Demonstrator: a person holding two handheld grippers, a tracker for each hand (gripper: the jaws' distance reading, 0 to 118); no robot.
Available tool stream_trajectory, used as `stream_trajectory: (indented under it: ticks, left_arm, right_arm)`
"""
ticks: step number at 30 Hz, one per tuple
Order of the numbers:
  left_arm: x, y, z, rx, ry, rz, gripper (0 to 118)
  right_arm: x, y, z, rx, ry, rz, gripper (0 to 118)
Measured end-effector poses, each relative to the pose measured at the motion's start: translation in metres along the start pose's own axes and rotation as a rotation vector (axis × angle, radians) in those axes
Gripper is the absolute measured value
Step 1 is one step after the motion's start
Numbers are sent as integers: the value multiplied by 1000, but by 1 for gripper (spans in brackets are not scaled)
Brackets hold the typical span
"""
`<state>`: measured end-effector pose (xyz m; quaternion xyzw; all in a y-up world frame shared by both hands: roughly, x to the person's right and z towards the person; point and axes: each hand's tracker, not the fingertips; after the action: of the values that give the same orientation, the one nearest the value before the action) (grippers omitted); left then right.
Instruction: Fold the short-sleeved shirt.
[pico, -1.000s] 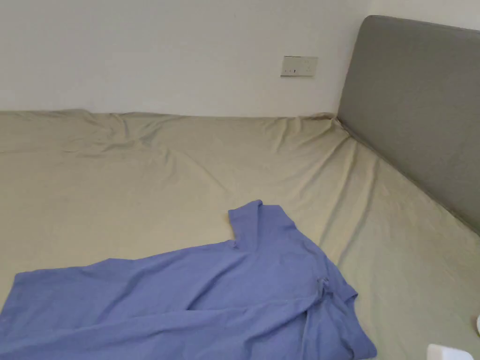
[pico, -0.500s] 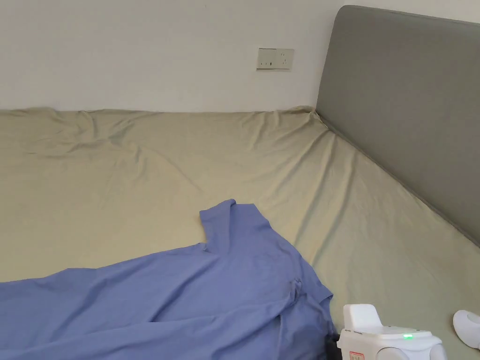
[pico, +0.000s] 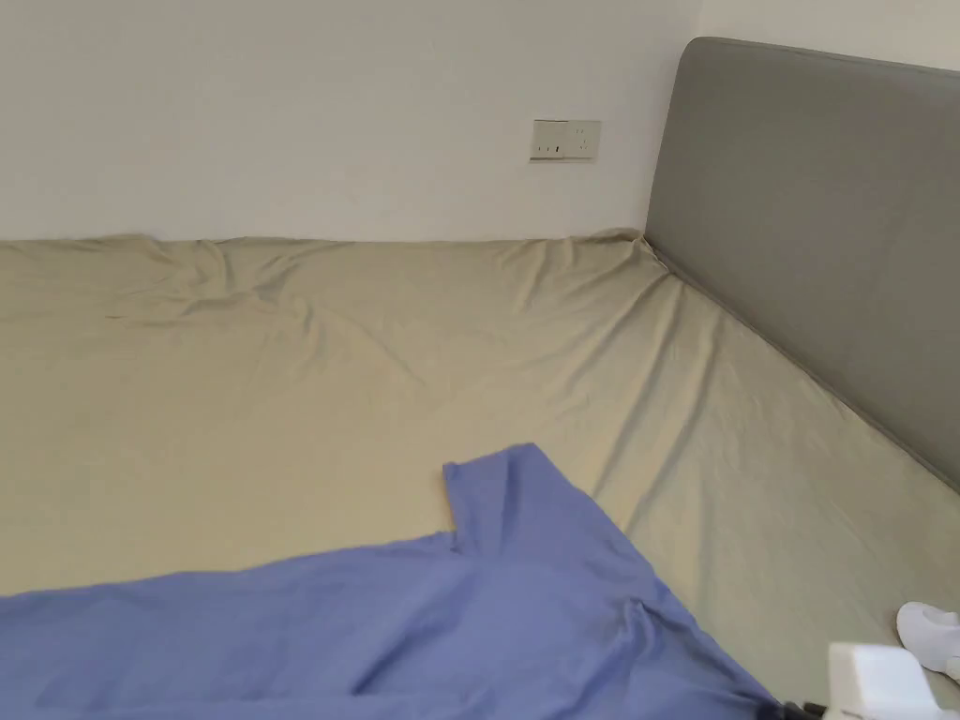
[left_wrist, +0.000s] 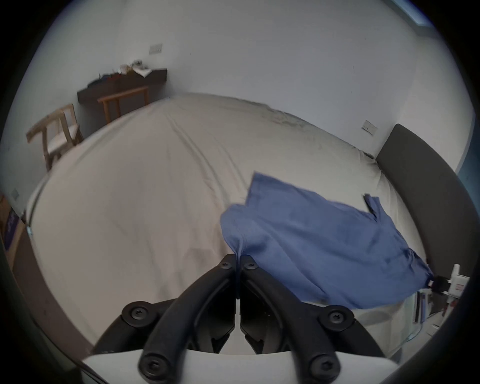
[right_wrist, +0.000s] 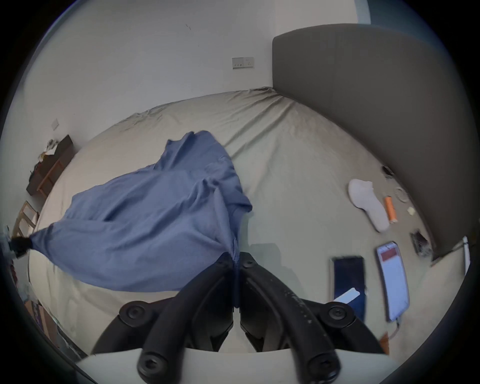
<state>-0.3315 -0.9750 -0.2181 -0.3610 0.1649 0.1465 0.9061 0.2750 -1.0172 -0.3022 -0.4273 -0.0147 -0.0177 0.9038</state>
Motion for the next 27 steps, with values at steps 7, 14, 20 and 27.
stream_trajectory:
  ticks: [7,14,20,27]
  left_arm:
    - [-52,-49,39,-74,26,48,0]
    - [-61,-111,12,-245,57,145,19]
    - [-62,-87,59,-81,-49,213,65]
    - [-31,-26,59,69,-59,-5,0]
  right_arm:
    - [5,-86,43,-154,-14,-68,5]
    - [-10,-130,21,-221,-16,-137,22]
    - [-15,-83,78,86,108,-109,70]
    - [-46,-37,88,158,105,-89,1]
